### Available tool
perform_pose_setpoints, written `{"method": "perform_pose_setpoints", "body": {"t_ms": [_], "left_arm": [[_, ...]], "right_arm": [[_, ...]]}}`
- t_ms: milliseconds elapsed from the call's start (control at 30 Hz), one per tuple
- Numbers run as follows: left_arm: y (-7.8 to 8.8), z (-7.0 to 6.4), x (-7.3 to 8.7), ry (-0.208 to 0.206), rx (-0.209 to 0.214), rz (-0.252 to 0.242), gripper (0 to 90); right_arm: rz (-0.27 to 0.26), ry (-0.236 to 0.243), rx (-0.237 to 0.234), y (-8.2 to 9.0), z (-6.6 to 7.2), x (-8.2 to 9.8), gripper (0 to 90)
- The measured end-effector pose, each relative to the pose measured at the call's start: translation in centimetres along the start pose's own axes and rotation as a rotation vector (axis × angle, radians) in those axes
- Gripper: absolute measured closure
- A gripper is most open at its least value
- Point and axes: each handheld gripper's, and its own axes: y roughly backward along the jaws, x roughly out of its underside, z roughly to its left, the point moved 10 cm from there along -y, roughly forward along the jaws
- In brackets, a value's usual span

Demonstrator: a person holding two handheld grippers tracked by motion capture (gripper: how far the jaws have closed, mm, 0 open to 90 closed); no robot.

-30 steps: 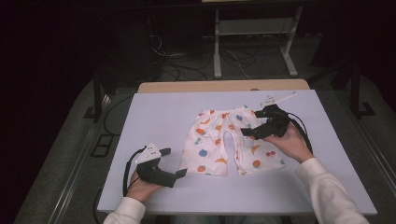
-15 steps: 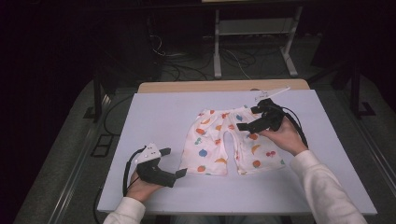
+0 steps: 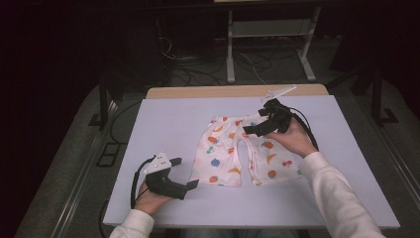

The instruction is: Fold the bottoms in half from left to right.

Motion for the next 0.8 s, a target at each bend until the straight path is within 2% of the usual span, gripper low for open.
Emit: {"method": "perform_pose_setpoints", "body": {"t_ms": [800], "left_arm": [[0.0,0.0,0.1,0.004,0.004,0.004,0.0]], "right_arm": [[0.015,0.016,-0.022,-3.4,0.2,-3.6,0.0]]}}
